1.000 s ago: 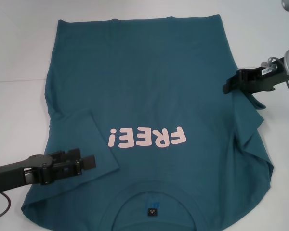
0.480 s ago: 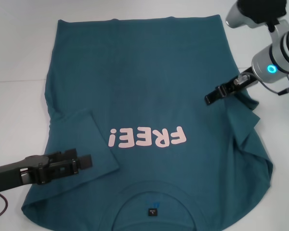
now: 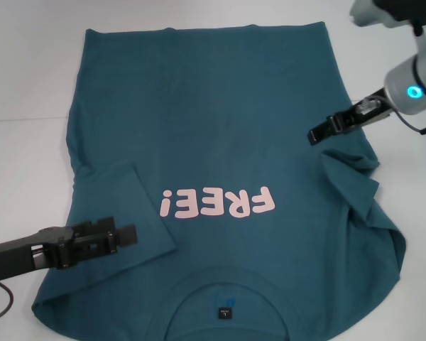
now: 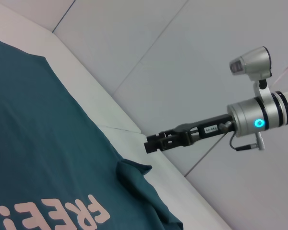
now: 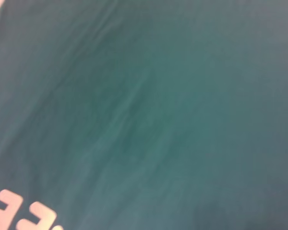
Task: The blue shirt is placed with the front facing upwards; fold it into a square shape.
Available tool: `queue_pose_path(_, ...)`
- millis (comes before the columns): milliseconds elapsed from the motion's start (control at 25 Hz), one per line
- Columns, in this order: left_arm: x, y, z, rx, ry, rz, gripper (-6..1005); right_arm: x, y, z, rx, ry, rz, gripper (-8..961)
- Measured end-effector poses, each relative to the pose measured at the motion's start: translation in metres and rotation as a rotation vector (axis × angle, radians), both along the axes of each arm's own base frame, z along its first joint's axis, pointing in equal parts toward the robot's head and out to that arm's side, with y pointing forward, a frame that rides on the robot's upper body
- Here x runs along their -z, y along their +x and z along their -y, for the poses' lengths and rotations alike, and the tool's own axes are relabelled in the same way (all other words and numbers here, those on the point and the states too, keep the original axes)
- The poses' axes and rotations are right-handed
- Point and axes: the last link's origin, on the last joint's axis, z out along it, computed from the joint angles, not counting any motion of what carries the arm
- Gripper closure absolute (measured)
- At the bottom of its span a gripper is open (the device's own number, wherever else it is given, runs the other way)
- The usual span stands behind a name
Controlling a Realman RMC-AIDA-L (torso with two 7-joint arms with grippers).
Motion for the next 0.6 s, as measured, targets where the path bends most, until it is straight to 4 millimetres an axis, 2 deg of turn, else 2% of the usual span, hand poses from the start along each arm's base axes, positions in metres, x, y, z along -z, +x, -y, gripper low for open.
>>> queue_pose_path(160,-0.002,-0.001,-0.001,-0.01,0.008,0.008,51,-0.013,0.014,0.014,0.072,-0.061,-0.061,177)
queue_pose_path(320,-0.004,-0.004,-0.005,-0.047,0.018,0.002,50,-0.036,0.038,0.034,0.17,-0.115,-0.119,178)
queue_pose_path(440,-0.006,-0.006,-0.007,-0.074,0.025,0.0,50,-0.054,0.054,0.046,0.229,-0.116,-0.17,179)
queue_pose_path(600,-0.007,-0.005,-0.009,-0.075,0.032,0.006,49,-0.068,0.074,0.058,0.299,-0.083,-0.237,180)
